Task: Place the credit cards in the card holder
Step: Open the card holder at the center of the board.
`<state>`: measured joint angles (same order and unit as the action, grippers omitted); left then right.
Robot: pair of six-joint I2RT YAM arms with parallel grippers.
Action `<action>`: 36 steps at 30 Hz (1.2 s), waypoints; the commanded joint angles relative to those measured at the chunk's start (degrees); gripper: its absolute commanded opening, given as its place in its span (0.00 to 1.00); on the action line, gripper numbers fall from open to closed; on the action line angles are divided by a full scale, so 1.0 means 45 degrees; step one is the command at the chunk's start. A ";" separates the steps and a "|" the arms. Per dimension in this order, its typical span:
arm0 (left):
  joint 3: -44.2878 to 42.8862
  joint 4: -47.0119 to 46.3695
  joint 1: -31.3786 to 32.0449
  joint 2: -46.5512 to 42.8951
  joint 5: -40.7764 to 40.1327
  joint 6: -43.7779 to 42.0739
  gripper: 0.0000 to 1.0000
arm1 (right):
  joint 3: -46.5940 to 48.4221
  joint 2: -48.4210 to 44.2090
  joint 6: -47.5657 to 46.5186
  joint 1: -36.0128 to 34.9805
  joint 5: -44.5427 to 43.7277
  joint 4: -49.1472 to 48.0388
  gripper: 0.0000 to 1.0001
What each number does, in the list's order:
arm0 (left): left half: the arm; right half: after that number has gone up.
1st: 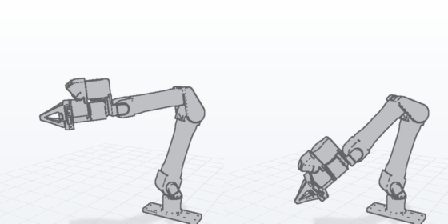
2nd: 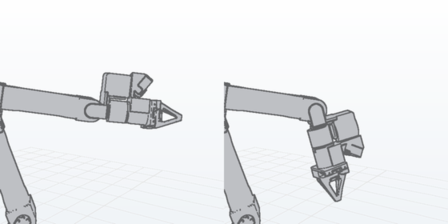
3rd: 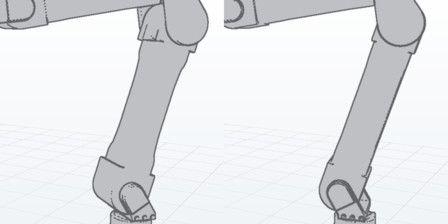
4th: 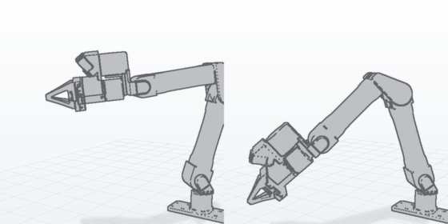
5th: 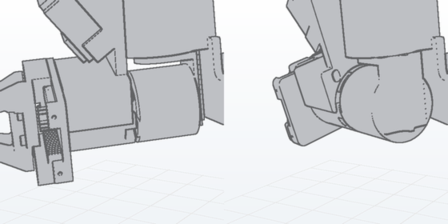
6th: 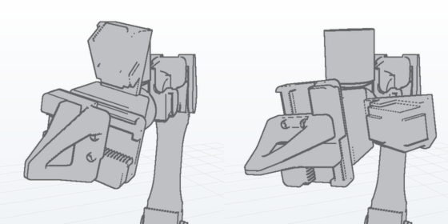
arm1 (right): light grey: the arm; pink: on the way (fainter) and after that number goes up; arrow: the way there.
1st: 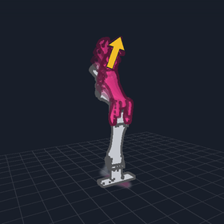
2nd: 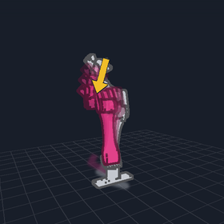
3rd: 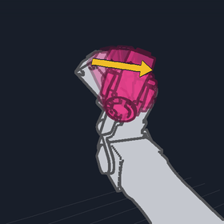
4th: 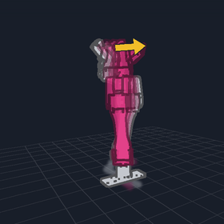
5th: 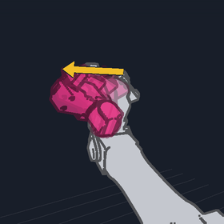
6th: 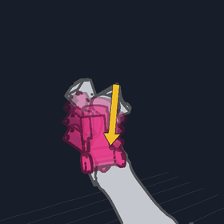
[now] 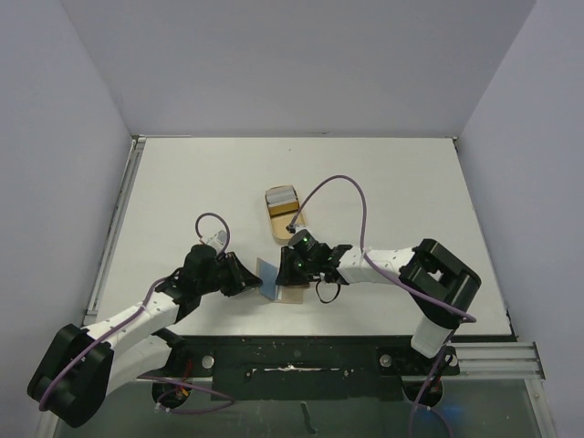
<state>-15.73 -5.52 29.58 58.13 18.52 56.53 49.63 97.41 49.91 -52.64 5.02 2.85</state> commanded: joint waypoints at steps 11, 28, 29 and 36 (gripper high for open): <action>-0.0020 -0.1156 0.0037 -0.0046 0.0220 -0.0201 0.20 | -0.0198 -0.0015 0.0042 -0.0116 -0.0017 -0.0619 0.24; 0.0465 -0.2329 0.0047 -0.0246 0.0631 0.0113 0.13 | -0.0208 0.0067 0.0089 -0.0104 0.0013 -0.0634 0.23; 0.0467 -0.2328 0.0037 -0.0259 0.0632 0.0113 0.13 | -0.0193 0.0075 0.0099 -0.0111 0.0039 -0.0634 0.23; 0.0352 -0.2401 0.0027 -0.0165 0.0688 0.0060 0.14 | -0.0101 0.0090 0.0082 -0.0107 0.0094 -0.0662 0.23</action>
<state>-13.43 -11.62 29.58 58.11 20.23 56.77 48.99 97.41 49.95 -52.66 5.02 1.83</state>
